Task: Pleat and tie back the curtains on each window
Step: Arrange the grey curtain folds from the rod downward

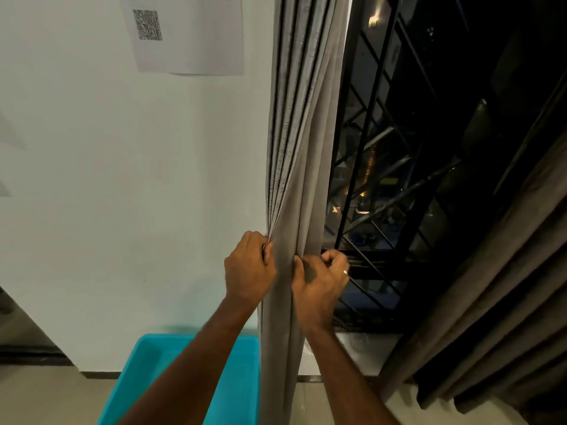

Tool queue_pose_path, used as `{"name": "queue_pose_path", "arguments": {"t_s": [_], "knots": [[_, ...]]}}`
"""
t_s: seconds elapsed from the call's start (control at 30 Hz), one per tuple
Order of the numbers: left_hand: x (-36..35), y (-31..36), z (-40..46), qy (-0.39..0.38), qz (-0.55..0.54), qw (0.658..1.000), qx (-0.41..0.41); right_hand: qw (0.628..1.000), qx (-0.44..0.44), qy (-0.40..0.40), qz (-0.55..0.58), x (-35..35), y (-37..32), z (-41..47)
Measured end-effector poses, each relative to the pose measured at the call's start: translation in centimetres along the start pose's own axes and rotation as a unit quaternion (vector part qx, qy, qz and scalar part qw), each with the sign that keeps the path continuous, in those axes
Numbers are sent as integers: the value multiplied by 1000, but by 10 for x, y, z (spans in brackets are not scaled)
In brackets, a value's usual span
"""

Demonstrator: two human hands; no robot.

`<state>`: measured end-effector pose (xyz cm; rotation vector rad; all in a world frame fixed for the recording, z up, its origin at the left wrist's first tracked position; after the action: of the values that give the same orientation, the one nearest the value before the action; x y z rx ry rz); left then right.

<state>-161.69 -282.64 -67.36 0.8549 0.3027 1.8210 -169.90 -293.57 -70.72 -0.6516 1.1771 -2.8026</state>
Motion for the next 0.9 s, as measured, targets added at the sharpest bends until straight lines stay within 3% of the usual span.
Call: {"name": "queue_pose_path", "arguments": {"t_s": [0.17, 0.37, 0.63, 0.7, 0.8, 0.9], "knots": [[-2, 4, -2, -12, -3, 1000, -12, 988, 35, -96, 114, -3, -9, -16], [-1, 7, -4, -44, -136, 990, 18, 982, 51, -129, 130, -13, -6, -13], [8, 2, 3, -52, -152, 986, 37, 949, 102, -202, 218, -1, -17, -7], [12, -2, 4, -60, -146, 987, 30, 958, 46, -173, 224, 3, -10, -1], [16, -4, 2, -69, -146, 987, 23, 959, -111, -88, 247, 1, 10, 21], [18, -3, 0, -74, -145, 986, 34, 918, -225, -139, 295, -5, 27, 43]]}}
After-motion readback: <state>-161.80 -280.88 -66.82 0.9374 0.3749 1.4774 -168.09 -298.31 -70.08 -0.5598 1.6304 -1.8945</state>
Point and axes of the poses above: each hand's wrist, its own z-axis towards the middle knuckle, its own x-axis out of the back of the hand, y = z × x, the point moved 1 cm from there along z, towards the middle knuckle
